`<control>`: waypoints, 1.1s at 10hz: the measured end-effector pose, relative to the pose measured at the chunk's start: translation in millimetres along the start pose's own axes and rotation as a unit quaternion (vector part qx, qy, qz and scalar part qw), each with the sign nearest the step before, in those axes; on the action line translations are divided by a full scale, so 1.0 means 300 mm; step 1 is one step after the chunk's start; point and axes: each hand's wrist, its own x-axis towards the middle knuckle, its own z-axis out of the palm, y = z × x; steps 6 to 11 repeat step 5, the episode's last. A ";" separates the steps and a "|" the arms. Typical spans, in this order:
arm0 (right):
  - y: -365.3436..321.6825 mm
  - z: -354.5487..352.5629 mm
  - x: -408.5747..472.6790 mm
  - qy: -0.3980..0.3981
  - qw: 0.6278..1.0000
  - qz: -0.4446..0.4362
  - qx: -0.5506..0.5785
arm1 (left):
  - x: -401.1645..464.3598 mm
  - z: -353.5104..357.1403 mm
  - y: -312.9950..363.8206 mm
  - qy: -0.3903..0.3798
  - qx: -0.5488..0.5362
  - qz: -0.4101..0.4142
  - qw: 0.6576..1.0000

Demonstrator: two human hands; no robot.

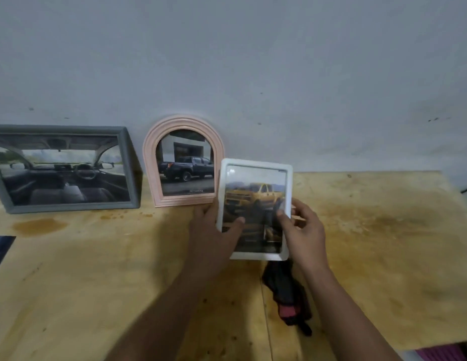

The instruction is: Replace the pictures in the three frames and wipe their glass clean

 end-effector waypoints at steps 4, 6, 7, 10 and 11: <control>-0.008 -0.043 0.445 -0.013 0.999 -0.014 0.039 | 0.348 0.243 0.197 -0.003 -0.050 0.000 0.999; 0.021 -0.031 0.456 -0.045 0.998 -0.012 0.040 | 0.360 0.270 0.199 0.003 -0.090 -0.010 0.996; 0.021 -0.031 0.456 -0.045 0.998 -0.012 0.040 | 0.360 0.270 0.199 0.003 -0.090 -0.010 0.996; 0.021 -0.031 0.456 -0.045 0.998 -0.012 0.040 | 0.360 0.270 0.199 0.003 -0.090 -0.010 0.996; 0.021 -0.031 0.456 -0.045 0.998 -0.012 0.040 | 0.360 0.270 0.199 0.003 -0.090 -0.010 0.996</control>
